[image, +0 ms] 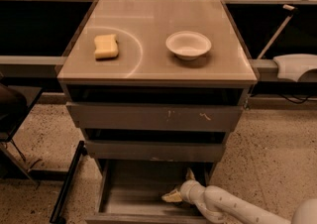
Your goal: Pick pepsi can from bottom drawer and place on counter
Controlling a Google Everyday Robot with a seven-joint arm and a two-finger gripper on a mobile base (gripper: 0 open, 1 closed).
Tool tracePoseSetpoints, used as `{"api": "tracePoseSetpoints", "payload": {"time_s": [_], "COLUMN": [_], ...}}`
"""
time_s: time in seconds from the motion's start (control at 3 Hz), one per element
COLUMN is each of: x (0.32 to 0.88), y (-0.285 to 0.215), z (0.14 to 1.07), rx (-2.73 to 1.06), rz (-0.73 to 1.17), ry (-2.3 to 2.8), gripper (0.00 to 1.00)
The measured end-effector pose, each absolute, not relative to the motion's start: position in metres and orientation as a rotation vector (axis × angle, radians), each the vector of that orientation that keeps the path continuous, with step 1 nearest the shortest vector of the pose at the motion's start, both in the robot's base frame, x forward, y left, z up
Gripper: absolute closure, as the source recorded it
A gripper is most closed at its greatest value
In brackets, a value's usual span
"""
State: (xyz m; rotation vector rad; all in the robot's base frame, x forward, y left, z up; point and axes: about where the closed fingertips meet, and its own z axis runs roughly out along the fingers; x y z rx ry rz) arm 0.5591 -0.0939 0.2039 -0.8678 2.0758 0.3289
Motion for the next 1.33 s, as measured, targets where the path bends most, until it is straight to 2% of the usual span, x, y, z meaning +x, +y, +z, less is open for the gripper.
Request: {"api": "tracePoseSetpoints", "payload": {"time_s": [0.67,1.0,1.33], "x": [0.536,0.534,0.534], "y": [-0.102,-0.104,-0.104], "z": [0.163,0.161,0.161], "rx": [-0.829,-0.831,-0.831], "rz": [0.474,0.478,0.478], "ry": [2.176,2.181,2.181], "gripper": [0.00,0.00,0.19]}}
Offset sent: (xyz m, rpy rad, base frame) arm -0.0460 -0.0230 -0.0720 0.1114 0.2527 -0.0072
